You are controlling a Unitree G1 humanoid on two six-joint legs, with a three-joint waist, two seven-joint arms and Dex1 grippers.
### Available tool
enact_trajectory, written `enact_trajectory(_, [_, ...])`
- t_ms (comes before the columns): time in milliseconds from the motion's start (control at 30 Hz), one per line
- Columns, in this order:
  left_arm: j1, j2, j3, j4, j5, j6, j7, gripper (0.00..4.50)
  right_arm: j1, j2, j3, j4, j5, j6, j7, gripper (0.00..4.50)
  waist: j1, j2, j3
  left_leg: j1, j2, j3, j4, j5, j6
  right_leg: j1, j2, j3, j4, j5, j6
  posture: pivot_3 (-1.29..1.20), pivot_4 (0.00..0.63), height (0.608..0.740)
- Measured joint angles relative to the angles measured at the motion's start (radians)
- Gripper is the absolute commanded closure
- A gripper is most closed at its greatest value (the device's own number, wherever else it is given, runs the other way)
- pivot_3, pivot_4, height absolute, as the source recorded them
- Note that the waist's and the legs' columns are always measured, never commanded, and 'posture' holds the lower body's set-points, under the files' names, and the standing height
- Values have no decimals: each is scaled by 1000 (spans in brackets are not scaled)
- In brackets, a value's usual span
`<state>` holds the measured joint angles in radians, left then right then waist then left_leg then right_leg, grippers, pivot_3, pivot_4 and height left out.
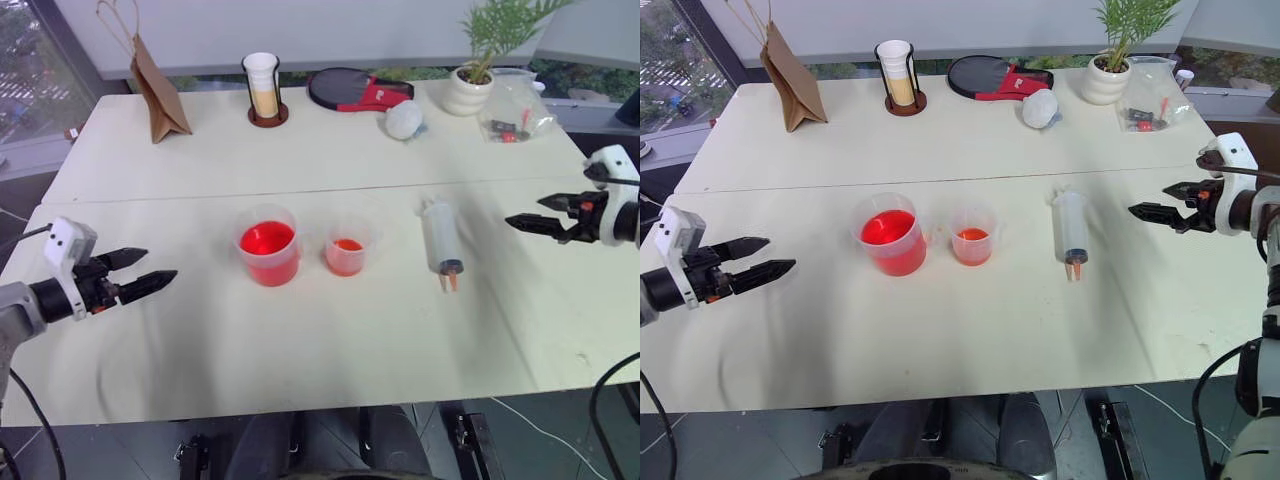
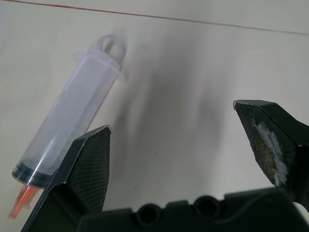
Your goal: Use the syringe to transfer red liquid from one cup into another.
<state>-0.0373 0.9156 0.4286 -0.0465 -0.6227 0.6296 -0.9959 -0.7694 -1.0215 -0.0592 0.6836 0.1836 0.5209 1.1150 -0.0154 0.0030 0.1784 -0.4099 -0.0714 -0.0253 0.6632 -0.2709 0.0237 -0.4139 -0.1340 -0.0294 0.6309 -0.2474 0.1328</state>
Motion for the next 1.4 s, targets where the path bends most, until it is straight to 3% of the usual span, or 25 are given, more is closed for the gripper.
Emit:
enact_trajectory(600, [-75,0,2,36,19,-31,33,31,-38,28,19,82,-65,-51,-60,0,2,0,0,0,0,0,0,2,-3,0,0,0,0,0,0,0,150,740])
enact_trajectory(833, [-239,10,-89,211,105,-120,-10,31,-195,60,57,214,-136,-69,-127,0,-2,0,0,0,-1,1,0,2,-4,0,1,0,1,0,0,0,150,740])
enact_trajectory(967, [-316,46,-159,265,113,-111,-119,31,-308,68,72,261,-155,-3,-120,0,-3,0,0,-1,-1,1,-1,2,-3,-2,1,0,1,0,0,0,150,740])
enact_trajectory(1167, [-628,111,-255,259,99,-89,-312,31,-547,147,200,228,-184,298,20,0,-4,-1,1,-6,-1,1,1,3,-4,-8,1,0,3,0,0,0,150,740])
enact_trajectory(1400, [-668,50,-372,172,102,-88,-392,31,-577,198,383,285,-240,521,203,0,-5,-1,1,-16,-1,1,4,2,-3,-15,2,-1,6,0,1,0,150,740])
